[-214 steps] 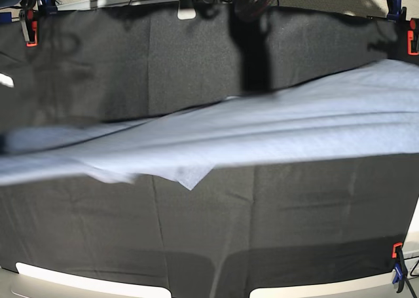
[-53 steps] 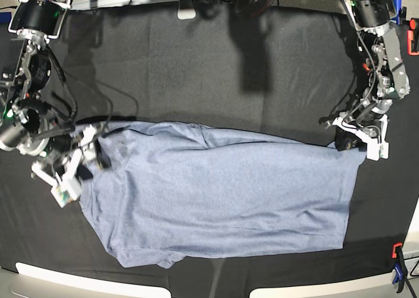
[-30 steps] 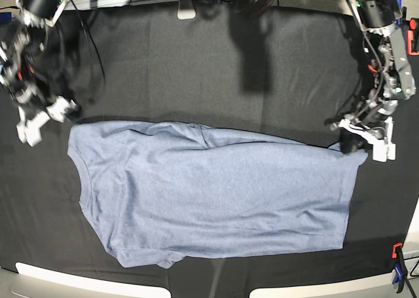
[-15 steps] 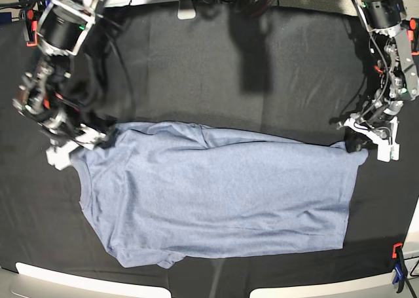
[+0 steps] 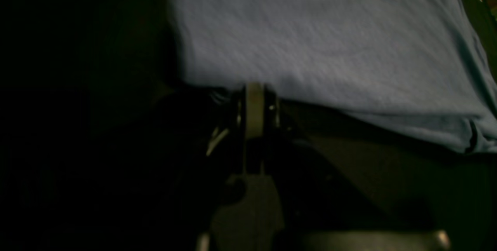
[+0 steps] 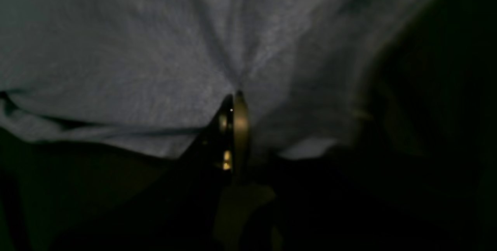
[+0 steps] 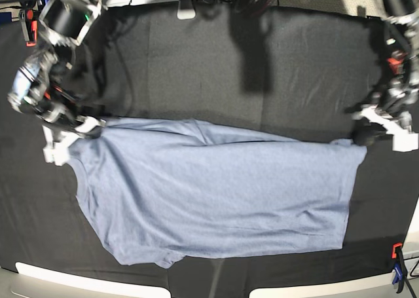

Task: Layout the t-shirt on the table in an organized manner, then fold the t-shirt properly
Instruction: 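Grasp the shirt's other shoulder edge with the right gripper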

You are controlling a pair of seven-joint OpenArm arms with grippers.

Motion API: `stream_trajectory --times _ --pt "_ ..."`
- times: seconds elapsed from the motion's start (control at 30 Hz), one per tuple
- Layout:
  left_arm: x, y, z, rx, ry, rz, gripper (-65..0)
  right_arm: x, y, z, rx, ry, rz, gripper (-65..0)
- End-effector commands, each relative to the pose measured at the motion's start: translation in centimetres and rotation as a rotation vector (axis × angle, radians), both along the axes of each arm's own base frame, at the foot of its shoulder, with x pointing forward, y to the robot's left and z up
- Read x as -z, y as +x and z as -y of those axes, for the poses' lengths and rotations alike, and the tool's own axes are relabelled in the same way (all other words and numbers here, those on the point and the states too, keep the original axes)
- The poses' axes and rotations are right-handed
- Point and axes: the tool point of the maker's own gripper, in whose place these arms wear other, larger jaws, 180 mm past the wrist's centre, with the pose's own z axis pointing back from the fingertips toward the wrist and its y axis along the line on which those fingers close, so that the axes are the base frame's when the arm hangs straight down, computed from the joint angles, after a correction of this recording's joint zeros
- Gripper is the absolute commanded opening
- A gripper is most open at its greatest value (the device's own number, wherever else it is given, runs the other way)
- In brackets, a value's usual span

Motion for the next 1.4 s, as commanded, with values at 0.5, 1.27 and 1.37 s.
stream_trajectory --times 0.5,1.27,1.37 --pt "2.3 -1.9 1.3 0.003 0.122 -0.072 -56.2 -5.3 -1.7 1.1 -0.035 -0.11 0.12 -65.0" --pt "3.2 5.0 3.3 -0.018 0.128 -0.094 -40.0 -5.5 -1.6 1.1 -0.038 -0.108 0.128 -65.0" --pt "3.1 5.0 3.6 0.001 0.125 -0.085 -44.6 -5.5 -1.6 1.1 -0.038 -0.108 0.128 -65.0"
